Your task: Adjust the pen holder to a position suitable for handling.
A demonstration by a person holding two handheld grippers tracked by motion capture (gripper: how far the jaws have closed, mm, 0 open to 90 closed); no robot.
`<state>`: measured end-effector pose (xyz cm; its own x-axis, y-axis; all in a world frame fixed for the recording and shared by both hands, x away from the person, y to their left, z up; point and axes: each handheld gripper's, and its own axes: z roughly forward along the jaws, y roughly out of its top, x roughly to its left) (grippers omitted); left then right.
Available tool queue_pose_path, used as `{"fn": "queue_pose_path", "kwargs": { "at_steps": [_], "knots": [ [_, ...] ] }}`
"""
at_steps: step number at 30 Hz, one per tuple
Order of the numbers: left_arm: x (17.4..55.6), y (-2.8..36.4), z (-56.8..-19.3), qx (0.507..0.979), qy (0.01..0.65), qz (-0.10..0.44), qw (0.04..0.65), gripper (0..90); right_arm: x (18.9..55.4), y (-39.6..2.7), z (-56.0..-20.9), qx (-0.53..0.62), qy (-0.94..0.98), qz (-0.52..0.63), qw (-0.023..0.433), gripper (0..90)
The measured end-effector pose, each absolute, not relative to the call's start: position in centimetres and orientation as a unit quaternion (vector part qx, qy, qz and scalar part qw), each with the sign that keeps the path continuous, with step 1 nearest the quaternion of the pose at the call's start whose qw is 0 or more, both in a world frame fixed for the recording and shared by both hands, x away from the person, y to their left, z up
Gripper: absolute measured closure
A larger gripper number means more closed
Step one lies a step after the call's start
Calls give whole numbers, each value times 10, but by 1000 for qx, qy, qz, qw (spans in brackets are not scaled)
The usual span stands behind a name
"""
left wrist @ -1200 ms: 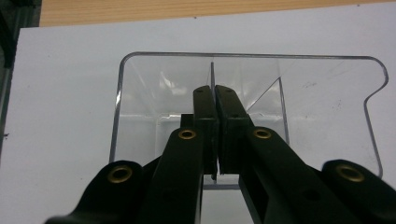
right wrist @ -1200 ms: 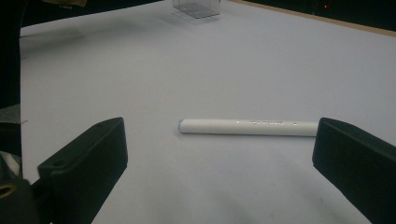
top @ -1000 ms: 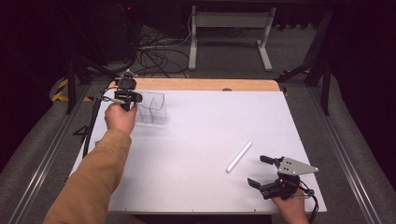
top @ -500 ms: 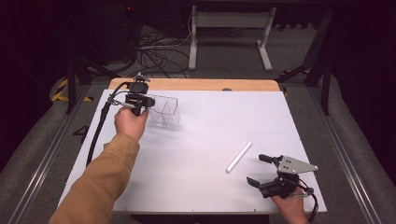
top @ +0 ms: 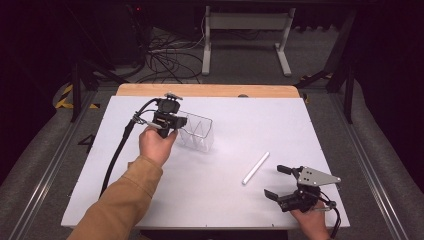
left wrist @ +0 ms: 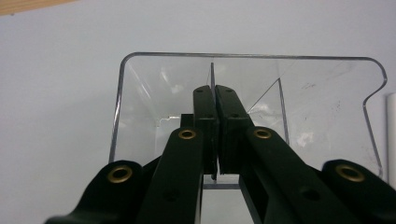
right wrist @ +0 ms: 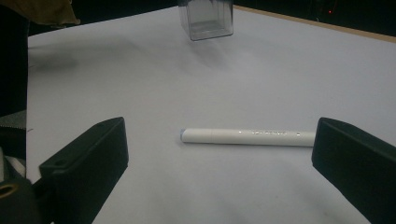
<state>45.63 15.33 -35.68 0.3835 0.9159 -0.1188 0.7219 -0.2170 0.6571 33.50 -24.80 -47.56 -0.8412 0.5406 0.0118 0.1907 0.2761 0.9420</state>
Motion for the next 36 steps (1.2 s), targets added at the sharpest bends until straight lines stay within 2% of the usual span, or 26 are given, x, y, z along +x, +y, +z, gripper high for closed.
{"fn": "queue_pose_path", "kwargs": {
  "at_steps": [12,36],
  "knots": [
    [436,124,-367,789,509,148,312,888,335,-248,-475,232,784,553,158,41],
    [426,109,-386,798,498,163,296,877,335,-248,-476,227,785,554,156,41]
  ]
}}
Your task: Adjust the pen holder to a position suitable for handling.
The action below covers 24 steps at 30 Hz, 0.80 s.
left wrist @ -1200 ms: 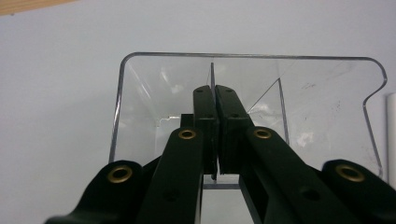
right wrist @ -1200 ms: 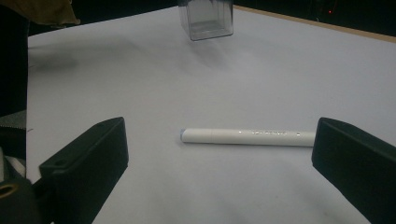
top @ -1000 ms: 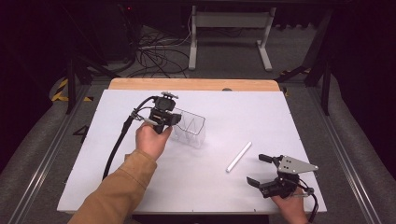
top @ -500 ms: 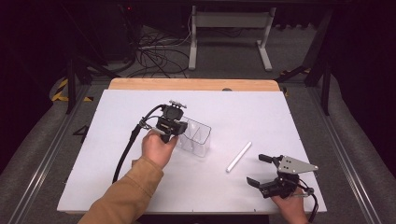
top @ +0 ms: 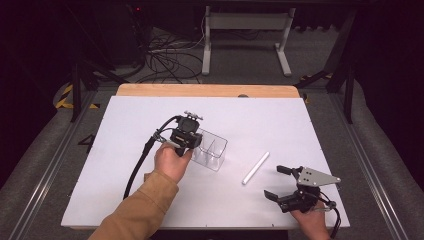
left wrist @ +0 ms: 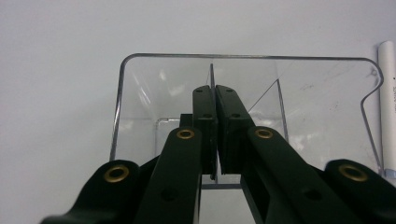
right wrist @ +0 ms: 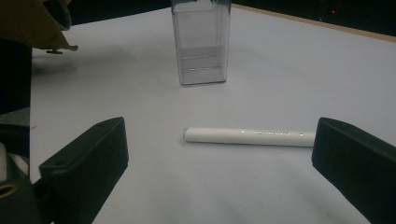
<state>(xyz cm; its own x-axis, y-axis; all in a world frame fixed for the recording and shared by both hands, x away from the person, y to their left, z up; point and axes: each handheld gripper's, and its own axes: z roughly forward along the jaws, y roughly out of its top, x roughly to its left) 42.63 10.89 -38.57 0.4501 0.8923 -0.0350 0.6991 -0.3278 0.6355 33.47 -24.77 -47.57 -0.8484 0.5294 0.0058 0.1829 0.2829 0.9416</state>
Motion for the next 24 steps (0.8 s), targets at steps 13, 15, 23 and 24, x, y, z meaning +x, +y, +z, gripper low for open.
{"fn": "queue_pose_path", "kwargs": {
  "at_steps": [13,15,23,24],
  "knots": [
    [387,134,-366,802,416,175,391,713,334,-248,-475,224,786,556,152,41],
    [376,138,-367,808,396,161,406,810,334,-248,-475,225,786,556,153,40],
    [356,128,-399,858,322,112,385,900,335,-249,-475,228,784,557,151,40],
    [356,125,-404,863,317,109,378,900,335,-249,-475,227,784,558,151,41]
  ]
}}
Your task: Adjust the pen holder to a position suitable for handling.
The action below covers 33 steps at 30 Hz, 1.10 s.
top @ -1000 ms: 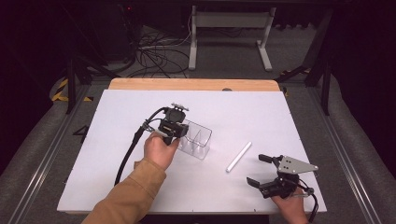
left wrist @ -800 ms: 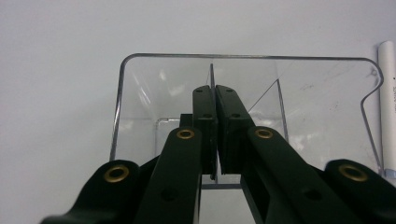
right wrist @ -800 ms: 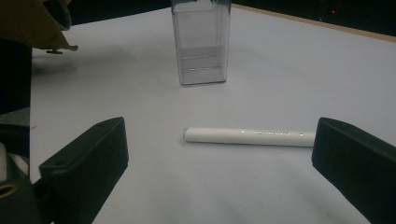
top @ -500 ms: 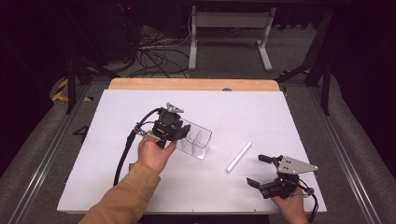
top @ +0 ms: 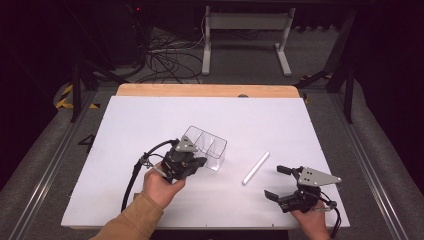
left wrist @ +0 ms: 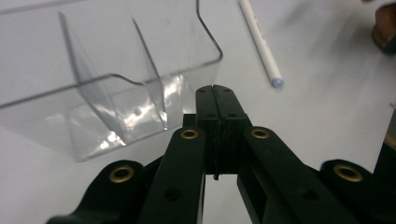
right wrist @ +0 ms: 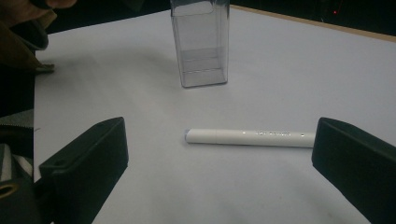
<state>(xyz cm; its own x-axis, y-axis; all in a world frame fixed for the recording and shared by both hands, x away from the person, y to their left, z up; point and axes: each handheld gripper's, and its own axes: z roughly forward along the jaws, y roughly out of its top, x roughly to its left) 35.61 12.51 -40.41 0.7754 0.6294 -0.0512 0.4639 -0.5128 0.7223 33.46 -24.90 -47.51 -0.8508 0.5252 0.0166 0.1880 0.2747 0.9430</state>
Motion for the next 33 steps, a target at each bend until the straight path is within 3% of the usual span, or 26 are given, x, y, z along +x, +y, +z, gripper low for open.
{"fn": "queue_pose_path", "kwargs": {
  "at_steps": [18,33],
  "knots": [
    [375,88,-464,882,325,135,314,900,334,-250,-475,229,782,560,149,41],
    [386,73,-473,873,335,167,313,900,334,-250,-476,228,784,558,148,41]
  ]
}}
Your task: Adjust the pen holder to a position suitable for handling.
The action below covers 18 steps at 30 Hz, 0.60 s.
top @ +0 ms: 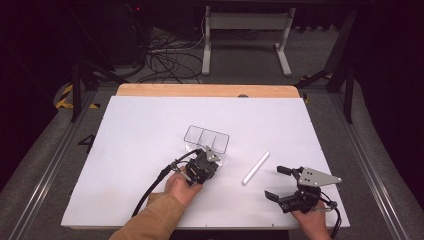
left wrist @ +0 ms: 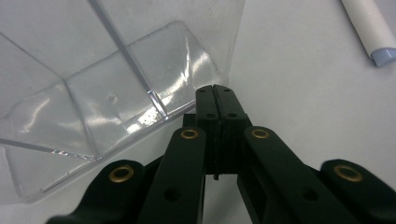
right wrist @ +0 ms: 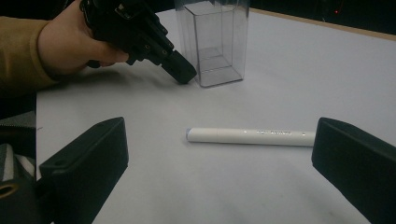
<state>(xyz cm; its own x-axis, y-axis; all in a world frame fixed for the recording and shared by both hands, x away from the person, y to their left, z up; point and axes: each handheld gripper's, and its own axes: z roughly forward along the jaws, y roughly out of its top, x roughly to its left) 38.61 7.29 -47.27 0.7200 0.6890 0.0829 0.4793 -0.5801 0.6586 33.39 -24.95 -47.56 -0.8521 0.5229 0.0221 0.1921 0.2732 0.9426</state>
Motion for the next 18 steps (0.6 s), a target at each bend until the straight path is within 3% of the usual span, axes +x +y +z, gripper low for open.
{"fn": "queue_pose_path", "kwargs": {
  "at_steps": [18],
  "knots": [
    [402,55,-477,856,349,194,328,900,334,-249,-476,228,784,557,150,43]
  ]
}}
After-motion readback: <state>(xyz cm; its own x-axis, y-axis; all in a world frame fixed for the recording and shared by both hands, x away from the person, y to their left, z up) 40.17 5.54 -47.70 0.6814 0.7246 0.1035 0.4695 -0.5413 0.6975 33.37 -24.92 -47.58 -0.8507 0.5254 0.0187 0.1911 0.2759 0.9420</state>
